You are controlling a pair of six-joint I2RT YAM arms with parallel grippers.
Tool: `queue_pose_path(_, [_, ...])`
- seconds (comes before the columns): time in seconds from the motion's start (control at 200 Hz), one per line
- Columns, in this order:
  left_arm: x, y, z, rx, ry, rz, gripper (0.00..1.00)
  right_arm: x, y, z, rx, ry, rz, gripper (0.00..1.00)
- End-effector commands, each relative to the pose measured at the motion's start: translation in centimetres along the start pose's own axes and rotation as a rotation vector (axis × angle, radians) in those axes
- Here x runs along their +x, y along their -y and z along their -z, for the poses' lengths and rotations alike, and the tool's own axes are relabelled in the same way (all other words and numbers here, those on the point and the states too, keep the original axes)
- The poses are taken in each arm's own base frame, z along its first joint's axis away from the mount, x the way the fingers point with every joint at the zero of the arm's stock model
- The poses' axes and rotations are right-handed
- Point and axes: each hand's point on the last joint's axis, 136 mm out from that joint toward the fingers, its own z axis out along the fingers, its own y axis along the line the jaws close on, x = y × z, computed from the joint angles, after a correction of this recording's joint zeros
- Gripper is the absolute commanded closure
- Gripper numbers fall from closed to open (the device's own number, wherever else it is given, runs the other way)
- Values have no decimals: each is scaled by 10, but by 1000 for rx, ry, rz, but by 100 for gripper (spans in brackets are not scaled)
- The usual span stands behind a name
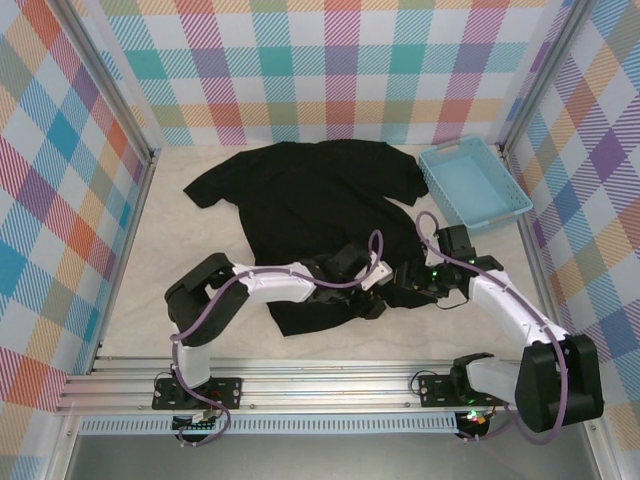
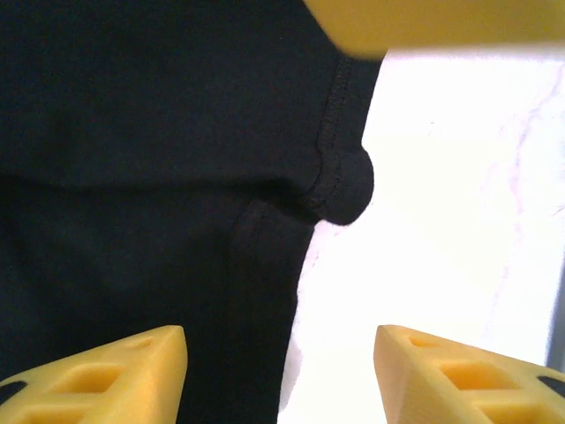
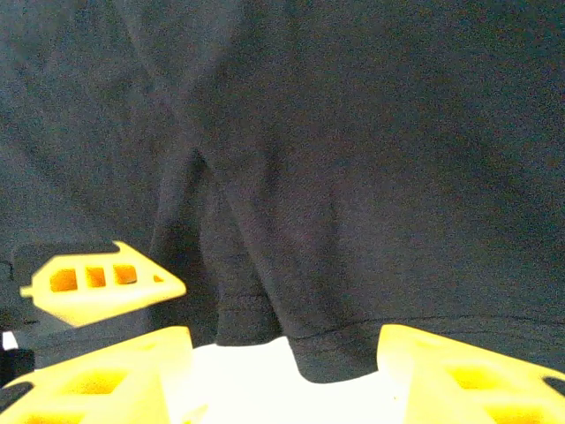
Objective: Fold the inside-out t-shirt
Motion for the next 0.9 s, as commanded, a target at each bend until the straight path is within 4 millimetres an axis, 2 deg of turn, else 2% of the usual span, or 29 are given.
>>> queue_pose_path(0.0, [0,-10,-11,-100,-34,-83,39,1,6,7,11,19,-20,42])
queue_pose_path(0.16, [4,-13,-20,-153,-70,-128,38,3,5,6,-10,18,-26,42])
queue_pose_path(0.41, [6,-15,-19,-150,-86,-123,52,6,4,4,-21,12,-24,41])
queue_pose_path(0.895, [2,-20,-17,-104,-77,-65,90,5,2,2,-37,6,-24,41])
